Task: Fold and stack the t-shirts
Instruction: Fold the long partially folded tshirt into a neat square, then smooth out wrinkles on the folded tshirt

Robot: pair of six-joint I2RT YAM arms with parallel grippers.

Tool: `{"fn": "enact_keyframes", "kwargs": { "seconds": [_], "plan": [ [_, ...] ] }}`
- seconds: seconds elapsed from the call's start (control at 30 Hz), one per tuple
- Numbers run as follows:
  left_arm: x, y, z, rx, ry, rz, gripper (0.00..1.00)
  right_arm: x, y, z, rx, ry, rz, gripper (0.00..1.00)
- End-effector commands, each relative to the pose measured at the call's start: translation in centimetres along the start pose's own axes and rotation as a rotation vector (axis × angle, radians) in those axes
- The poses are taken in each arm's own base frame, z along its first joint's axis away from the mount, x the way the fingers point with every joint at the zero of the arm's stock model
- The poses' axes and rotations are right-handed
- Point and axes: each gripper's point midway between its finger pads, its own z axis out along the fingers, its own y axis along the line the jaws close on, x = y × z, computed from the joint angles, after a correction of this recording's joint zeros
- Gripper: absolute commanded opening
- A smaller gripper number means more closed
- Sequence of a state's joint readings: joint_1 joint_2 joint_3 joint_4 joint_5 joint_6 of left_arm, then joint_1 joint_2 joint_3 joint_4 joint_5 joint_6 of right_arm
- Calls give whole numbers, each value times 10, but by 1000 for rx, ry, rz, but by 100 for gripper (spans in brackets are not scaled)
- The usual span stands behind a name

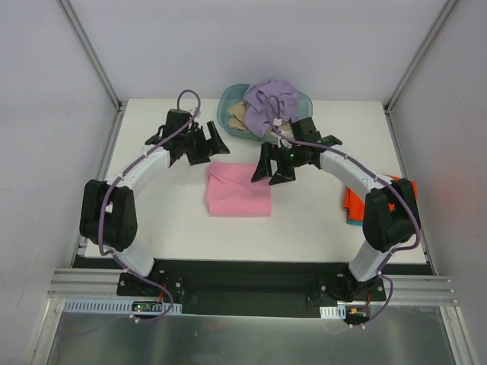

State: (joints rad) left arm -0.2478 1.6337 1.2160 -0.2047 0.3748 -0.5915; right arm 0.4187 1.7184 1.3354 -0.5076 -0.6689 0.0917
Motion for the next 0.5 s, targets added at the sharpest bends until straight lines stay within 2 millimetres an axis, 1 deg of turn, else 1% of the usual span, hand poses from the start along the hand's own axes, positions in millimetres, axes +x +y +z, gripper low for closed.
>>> {"fn": "enact_keyframes", "kwargs": {
  "seconds": [0.0,0.03,0.07,0.1,0.13,0.17,0.2,0.23,0.27,0.3,0.37,0.4,0.47],
  "plan": [
    [21,-14,19,73,71,-9,87,21,33,20,-96,47,-113,97],
    [23,-11,25,71,84,-20,87,22,37,24,-113,53,-122,97],
    [20,-10,30,66,86,-25,87,28,41,33,-130,81,-121,97],
    [25,-2,42,47,110,-40,87,26,42,38,-136,80,-131,97],
    [20,-4,46,50,108,-38,87,28,43,42,-134,90,-134,97],
    [20,0,52,37,113,-39,87,30,41,47,-126,100,-134,97],
    [22,9,62,18,129,-49,87,33,35,55,-116,121,-123,97],
    [17,9,66,16,122,-45,87,35,31,60,-112,132,-113,97],
    [14,15,71,-8,112,-48,87,38,30,64,-119,151,-109,97],
    [15,26,78,-35,116,-61,87,45,21,72,-108,186,-86,97],
    [14,44,85,-102,100,-79,86,51,15,77,-103,221,-73,97],
    [20,54,88,-129,120,-102,86,56,7,80,-84,244,-66,97],
    [31,64,92,-151,148,-136,86,62,-4,84,-52,265,-69,97]
  ]
}}
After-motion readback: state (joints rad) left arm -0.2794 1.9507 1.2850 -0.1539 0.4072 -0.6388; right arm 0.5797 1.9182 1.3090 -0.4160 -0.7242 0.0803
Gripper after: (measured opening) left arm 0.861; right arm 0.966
